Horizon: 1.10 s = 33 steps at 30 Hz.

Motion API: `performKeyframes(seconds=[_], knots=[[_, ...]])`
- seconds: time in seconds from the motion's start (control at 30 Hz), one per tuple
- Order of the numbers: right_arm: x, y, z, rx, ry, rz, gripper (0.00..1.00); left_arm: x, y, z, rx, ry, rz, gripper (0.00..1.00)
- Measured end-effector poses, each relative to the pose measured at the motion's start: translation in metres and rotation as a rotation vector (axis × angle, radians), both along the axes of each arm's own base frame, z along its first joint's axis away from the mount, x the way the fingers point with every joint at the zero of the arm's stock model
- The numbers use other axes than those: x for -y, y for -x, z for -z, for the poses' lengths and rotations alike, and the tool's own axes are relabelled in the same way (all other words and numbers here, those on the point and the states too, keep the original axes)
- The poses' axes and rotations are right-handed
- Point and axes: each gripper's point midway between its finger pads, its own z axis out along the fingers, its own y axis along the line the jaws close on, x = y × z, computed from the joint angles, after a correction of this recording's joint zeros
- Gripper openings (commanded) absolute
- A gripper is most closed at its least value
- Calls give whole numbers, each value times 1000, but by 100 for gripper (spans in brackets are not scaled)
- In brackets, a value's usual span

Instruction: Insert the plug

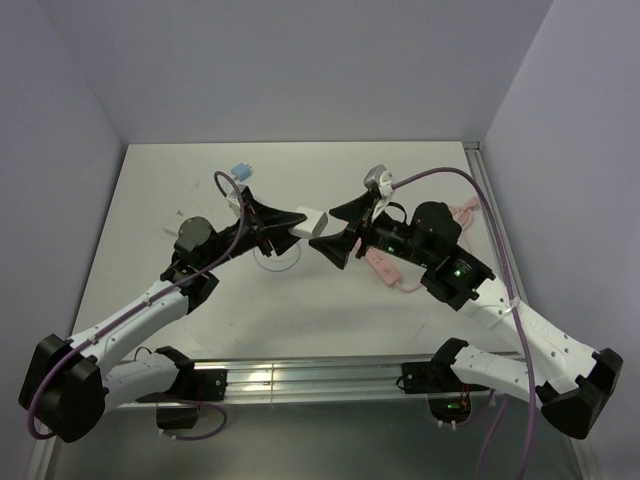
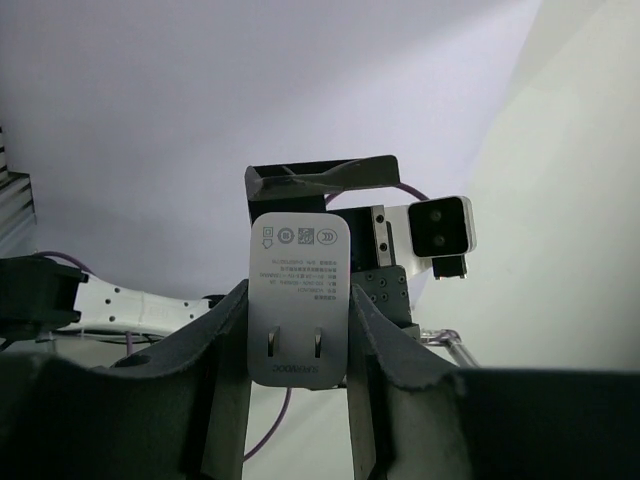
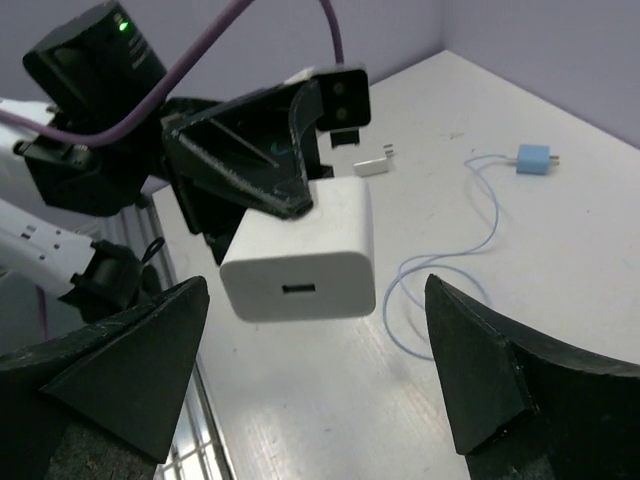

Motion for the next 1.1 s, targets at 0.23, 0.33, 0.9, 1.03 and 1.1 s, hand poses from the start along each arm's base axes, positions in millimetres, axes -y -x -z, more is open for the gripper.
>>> performKeyframes(seconds=[0.23, 0.33, 0.9, 1.03, 1.1], knots=[[-14, -14, -14, 63, -55, 22, 82, -3, -4, -3, -23, 38, -22, 0], [-17, -13, -23, 89, -82, 11, 78, -4, -3, -10, 4, 62, -20, 0], [-27, 0, -34, 146, -113, -90, 80, -6, 1, -20, 63, 102, -17, 0], [-29, -2, -32, 146, -113, -93, 79, -6, 1, -20, 65, 103, -17, 0], [-31, -4, -29, 140, -107, -95, 79, -6, 1, -18, 64, 102, -17, 0]])
